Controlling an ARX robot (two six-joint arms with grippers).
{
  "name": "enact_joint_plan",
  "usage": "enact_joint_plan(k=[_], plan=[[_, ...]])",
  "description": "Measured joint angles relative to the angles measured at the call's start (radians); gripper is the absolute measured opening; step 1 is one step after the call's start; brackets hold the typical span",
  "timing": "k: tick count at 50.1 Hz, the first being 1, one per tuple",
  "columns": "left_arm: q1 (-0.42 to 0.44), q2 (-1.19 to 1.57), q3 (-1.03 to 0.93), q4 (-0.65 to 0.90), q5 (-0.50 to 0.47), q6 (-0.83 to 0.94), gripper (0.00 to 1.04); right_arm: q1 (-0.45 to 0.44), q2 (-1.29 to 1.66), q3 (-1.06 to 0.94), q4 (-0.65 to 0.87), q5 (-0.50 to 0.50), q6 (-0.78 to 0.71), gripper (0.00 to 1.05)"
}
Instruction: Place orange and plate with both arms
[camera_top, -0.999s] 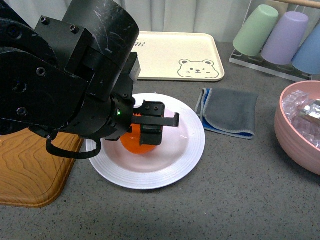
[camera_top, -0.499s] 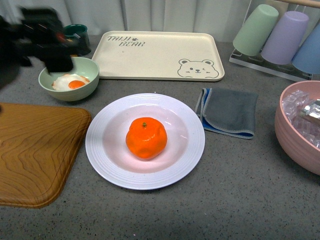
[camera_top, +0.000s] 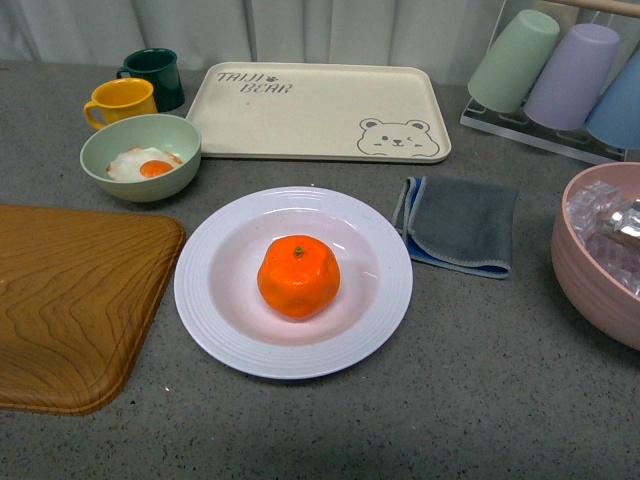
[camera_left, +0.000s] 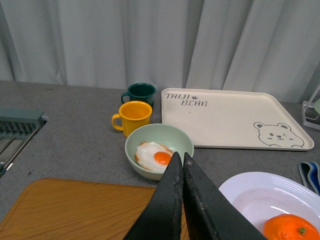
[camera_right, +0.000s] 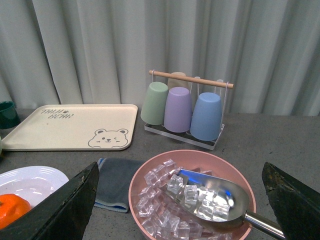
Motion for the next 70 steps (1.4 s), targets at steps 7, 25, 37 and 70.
enact_joint_plan(k=[7,25,37,70], plan=[[0.04,-0.151,-0.048,-0.099,0.043,0.0,0.04,0.0,0.0,0.0,0.0,0.0,0.0,0.95],[0.153,-0.426,-0.095,-0.322,0.148,0.001,0.04,0.0,0.0,0.0,0.0,0.0,0.0,0.95],[0.154,-0.607,-0.096,-0.482,0.154,0.001,0.04,0.0,0.0,0.0,0.0,0.0,0.0,0.95],[0.154,-0.94,-0.096,-0.801,0.154,0.001,0.04,0.0,0.0,0.0,0.0,0.0,0.0,0.95]])
